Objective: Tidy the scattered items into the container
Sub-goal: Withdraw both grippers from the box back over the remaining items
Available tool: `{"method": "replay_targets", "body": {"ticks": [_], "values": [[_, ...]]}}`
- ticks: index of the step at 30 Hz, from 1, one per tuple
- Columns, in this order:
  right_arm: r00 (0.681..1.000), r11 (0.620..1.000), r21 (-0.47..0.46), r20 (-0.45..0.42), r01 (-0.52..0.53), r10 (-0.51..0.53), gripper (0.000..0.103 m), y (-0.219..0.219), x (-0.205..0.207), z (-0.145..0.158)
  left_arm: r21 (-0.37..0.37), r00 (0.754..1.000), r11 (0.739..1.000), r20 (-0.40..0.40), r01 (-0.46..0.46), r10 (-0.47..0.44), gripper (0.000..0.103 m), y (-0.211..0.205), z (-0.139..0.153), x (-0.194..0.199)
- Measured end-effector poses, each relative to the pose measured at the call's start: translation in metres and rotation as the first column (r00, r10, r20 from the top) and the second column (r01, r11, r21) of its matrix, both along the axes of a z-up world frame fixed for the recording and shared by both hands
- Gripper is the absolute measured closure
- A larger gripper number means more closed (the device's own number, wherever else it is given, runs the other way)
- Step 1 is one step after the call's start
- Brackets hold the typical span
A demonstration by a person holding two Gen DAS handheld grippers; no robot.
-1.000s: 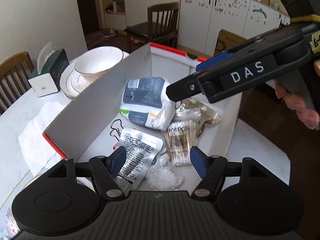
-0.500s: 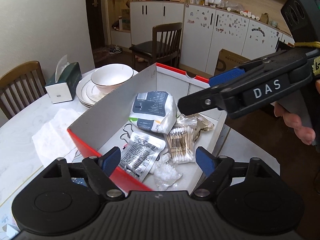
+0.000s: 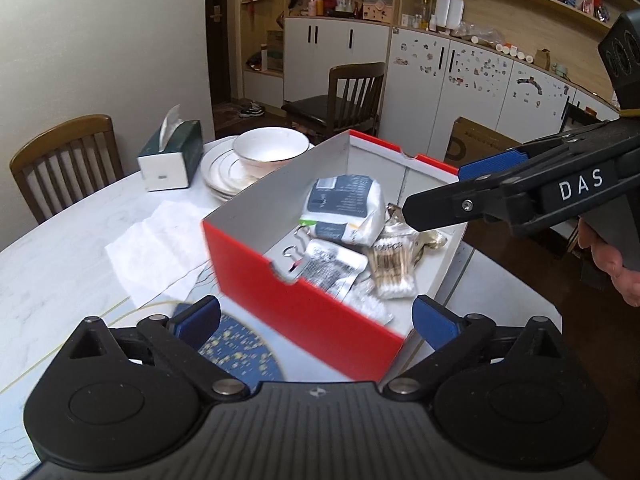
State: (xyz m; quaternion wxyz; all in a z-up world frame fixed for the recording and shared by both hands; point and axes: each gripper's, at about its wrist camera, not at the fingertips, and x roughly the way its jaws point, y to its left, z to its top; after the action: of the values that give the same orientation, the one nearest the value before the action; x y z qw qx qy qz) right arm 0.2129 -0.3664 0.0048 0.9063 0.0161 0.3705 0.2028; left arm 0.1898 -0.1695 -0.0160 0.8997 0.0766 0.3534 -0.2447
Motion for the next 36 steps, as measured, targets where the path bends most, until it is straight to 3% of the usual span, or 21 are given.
{"method": "replay_targets", "body": {"ticks": [18, 36], "values": [[0.999, 0.999, -0.017, -0.004, -0.035, 0.034, 0.004, 0.102, -0.029, -0.002, -0.035, 0.998, 0.998, 0.018, -0.053, 0.053, 0.001, 0.107, 0.003, -0.031], [0.992, 0.992, -0.03, -0.038, -0.121, 0.119, 0.004, 0.202, -0.015, -0.028, -0.014, 0.987, 0.988, 0.032, -0.156, 0.156, 0.001, 0.202, -0.023, -0.035]]}}
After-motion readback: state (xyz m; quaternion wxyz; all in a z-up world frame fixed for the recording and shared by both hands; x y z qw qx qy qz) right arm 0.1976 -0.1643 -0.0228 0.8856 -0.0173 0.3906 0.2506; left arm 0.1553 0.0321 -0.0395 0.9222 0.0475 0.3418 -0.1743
